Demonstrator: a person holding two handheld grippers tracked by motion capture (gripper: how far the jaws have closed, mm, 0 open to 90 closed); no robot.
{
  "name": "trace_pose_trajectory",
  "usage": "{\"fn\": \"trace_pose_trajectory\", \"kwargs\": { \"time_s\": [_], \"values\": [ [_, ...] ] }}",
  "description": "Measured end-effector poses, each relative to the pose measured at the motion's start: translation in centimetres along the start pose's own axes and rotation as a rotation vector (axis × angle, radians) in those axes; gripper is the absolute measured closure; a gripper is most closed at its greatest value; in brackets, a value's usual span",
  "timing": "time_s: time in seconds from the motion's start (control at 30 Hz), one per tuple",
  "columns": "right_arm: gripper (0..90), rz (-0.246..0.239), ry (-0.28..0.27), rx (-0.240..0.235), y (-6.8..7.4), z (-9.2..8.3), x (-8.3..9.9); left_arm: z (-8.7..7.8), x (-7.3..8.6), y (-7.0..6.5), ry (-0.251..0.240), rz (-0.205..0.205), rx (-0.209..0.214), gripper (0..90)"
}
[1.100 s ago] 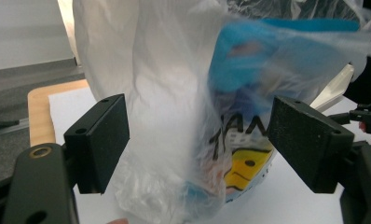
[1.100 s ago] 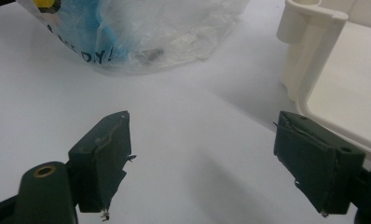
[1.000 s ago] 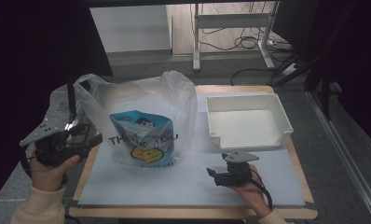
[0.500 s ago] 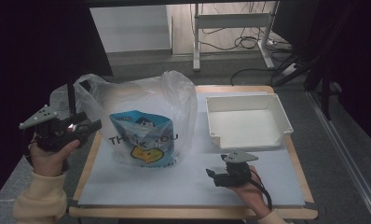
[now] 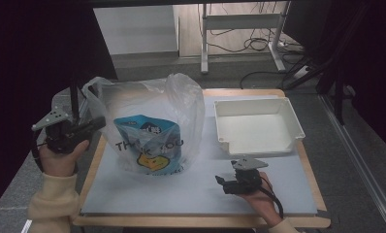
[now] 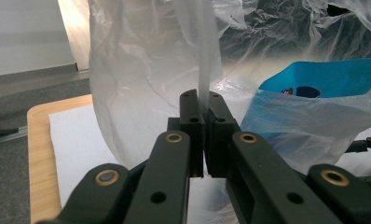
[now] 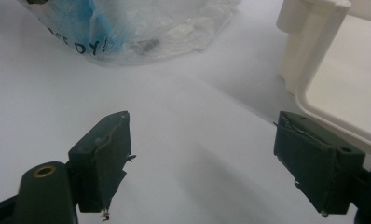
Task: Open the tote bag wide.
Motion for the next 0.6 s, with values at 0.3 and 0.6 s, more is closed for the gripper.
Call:
{"fn": "trace_pose_trajectory", "kwargs": {
  "time_s": [0.3,0.6],
  "values": [
    [20.5,0.02,-0.026,-0.001,-0.3,-0.7,-0.8,-0.1,0.3,-0.2,-0.004,0.004,-0.004,88.3],
    [22.8,0.024,-0.074,0.009,-0.7,-1.8,-3.2,-0.6,0.2,-0.5,-0.017,-0.006,0.018,88.0]
  ]
}}
Point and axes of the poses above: each handheld gripper's, and its own axes: z roughly forward along the jaws, x roughly out of its underside, y roughly to its left, the point moved 8 cm from there along z, roughly forward along the jaws, and after that the axes turned 9 degrees about -z, right-handed, at the moved point
